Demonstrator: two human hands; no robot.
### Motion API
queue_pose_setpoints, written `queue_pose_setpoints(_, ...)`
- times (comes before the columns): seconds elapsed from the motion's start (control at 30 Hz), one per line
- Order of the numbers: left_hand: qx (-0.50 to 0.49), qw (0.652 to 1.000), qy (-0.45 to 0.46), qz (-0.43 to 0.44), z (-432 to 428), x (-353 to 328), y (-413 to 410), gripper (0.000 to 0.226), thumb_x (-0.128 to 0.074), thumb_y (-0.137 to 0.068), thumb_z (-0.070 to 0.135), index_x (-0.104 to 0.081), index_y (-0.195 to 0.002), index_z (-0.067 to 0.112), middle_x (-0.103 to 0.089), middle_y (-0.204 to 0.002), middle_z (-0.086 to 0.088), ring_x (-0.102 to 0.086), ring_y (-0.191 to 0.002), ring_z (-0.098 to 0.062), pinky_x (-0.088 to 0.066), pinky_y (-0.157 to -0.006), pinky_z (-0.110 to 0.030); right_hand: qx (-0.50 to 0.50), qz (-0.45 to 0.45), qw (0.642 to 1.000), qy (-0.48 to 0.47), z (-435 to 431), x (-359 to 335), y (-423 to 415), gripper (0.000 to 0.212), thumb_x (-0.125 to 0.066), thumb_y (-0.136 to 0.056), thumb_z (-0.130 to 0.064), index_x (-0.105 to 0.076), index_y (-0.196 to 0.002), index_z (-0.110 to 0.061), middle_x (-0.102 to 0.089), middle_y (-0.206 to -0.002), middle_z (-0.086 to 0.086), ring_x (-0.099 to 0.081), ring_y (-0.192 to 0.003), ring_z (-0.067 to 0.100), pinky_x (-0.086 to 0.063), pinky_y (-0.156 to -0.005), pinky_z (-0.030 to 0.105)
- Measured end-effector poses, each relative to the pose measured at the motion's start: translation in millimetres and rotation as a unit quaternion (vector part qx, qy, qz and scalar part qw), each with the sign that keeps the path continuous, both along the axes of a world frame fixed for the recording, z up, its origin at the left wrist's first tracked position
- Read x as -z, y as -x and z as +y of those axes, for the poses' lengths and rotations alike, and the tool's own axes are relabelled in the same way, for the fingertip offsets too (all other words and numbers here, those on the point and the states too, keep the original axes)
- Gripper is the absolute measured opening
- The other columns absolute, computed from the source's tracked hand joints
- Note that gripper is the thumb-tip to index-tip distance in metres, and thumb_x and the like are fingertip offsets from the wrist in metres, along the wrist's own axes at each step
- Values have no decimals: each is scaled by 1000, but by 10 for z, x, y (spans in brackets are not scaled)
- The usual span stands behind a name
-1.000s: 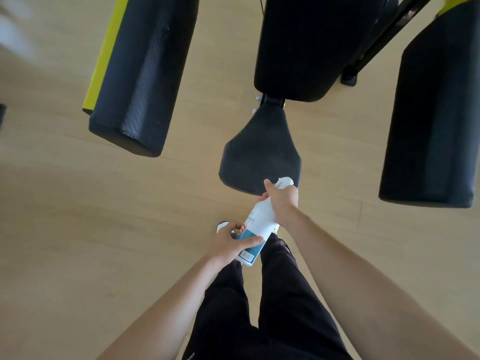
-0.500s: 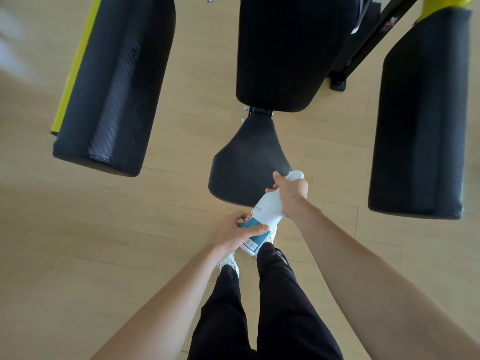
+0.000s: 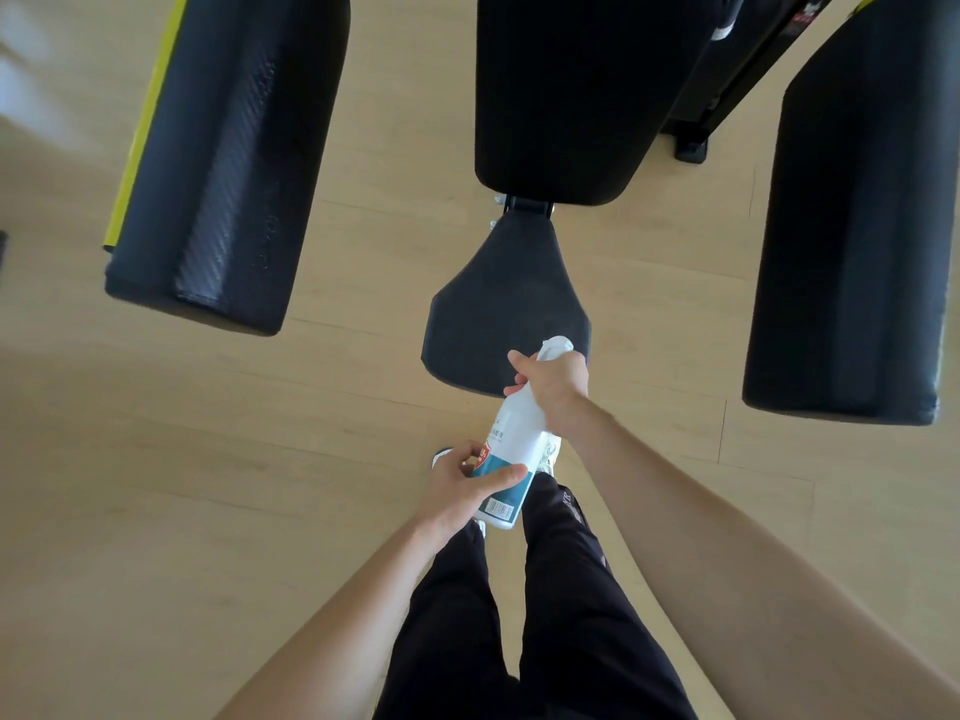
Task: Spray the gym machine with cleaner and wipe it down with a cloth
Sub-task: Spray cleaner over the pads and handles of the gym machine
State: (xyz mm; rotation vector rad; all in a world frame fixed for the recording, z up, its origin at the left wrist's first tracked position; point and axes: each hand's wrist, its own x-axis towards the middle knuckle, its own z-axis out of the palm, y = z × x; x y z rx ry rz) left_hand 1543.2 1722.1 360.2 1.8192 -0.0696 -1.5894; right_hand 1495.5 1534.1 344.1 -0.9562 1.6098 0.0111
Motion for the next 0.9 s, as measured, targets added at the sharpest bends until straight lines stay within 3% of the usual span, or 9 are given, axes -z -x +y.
queue_pose_setpoints(0.17, -17, 999, -31, 3, 403, -44, -7, 82, -90, -50, 57, -65, -111, 7, -79, -97, -6, -78, -87, -21, -60, -72, -31, -63, -24, 998, -13, 403, 41, -70, 33, -83, -85, -30, -59, -99, -13, -72, -84, 7, -77, -61, 22, -57, -65, 28)
queue_pose_setpoints(0.3, -36, 999, -30, -9, 619, -100, -33, 77, -91, -51, 50, -65, -107, 4, -79, -92, -5, -77, -83, -18, -56, -66, -24, -47, 0, 999, -16, 619, 30, -184, 28, -79, -89, -29, -60, -93, -8, -71, -61, 4, -73, -53, 18, -61, -68, 29)
queue_pose_setpoints(0.4, -36, 999, -27, -1, 686, -117, -83, 66, -91, -58, 39, -67, -108, 2, -78, -92, -5, -76, -78, -15, -55, -63, -21, -23, 25, 999, -16, 710, 15, -199, 35, -77, -89, -32, -58, -102, -6, -66, -48, -3, -74, -56, 19, -65, -75, 37)
queue_pose_setpoints(0.6, 55, 998, -14, 14, 569, -75, -113, 77, -90, -52, 61, -69, -109, 14, -78, -101, -3, -77, -90, -20, -63, -83, -36, 13, 42, 999, 23, 609, -130, 79, 33, -81, -83, -44, -61, -92, -19, -70, -62, -4, -77, -63, 20, -64, -73, 37)
queue_pose_setpoints(0.73, 143, 990, 10, 16, 345, -165, -125, 70, -85, -55, 63, -70, -109, 21, -78, -101, 5, -75, -90, -12, -58, -80, -27, 116, 59, 990, 48, 539, -270, 335, 30, -77, -89, -37, -70, -89, -7, -77, -71, 4, -68, -52, 9, -51, -58, 23)
queue_pose_setpoints(0.9, 198, 979, 43, 24, 184, -292, -166, 69, -87, -59, 57, -67, -114, 20, -77, -103, 5, -75, -90, -12, -60, -77, -26, 155, 35, 984, 87, 519, -561, 470, 36, -78, -87, -41, -68, -95, -6, -71, -55, -2, -69, -59, 14, -57, -68, 29)
